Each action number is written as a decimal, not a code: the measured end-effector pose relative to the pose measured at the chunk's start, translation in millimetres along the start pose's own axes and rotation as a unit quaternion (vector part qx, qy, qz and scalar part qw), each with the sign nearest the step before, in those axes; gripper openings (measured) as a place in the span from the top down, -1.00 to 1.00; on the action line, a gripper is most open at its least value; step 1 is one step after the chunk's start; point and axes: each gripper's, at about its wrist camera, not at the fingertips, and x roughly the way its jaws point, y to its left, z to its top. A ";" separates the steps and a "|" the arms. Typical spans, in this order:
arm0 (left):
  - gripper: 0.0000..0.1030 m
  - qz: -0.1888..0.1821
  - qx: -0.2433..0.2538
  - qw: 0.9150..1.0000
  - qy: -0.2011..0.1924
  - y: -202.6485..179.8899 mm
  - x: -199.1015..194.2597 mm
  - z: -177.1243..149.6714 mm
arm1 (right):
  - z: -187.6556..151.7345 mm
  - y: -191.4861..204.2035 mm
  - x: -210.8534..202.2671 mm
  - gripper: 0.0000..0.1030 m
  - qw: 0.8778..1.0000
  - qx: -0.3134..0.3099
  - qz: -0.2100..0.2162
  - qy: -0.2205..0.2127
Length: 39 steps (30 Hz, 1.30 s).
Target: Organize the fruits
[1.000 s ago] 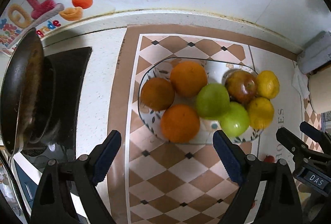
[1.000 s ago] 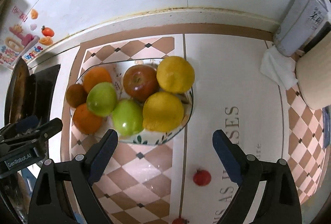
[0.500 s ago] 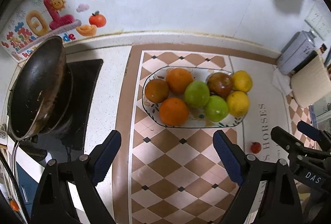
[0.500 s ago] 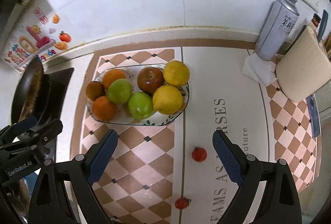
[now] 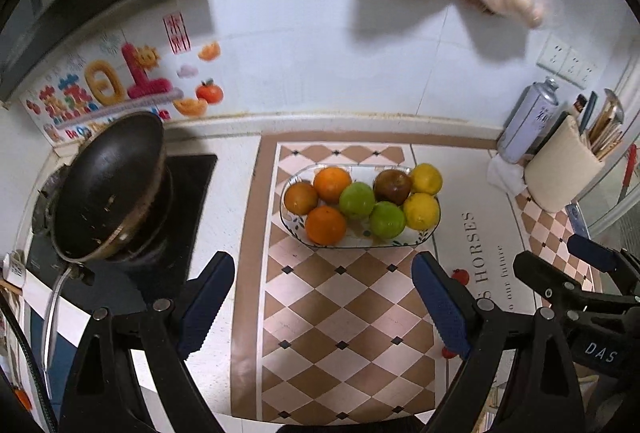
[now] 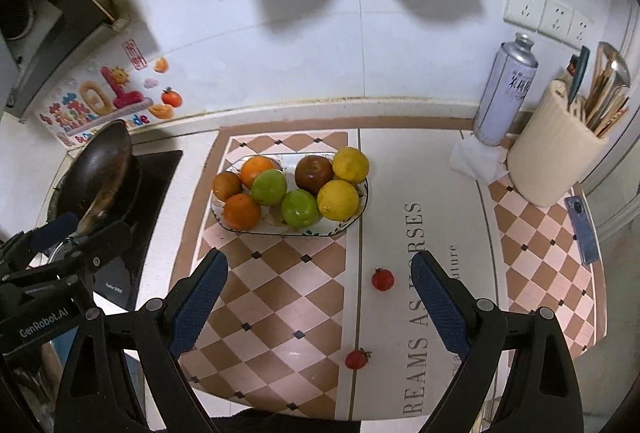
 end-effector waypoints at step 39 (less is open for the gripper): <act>-0.94 0.053 0.077 0.978 0.185 -54.5 121.8 -74.3 | -143.8 -83.5 186.6 -0.13 0.964 0.123 0.042 0.233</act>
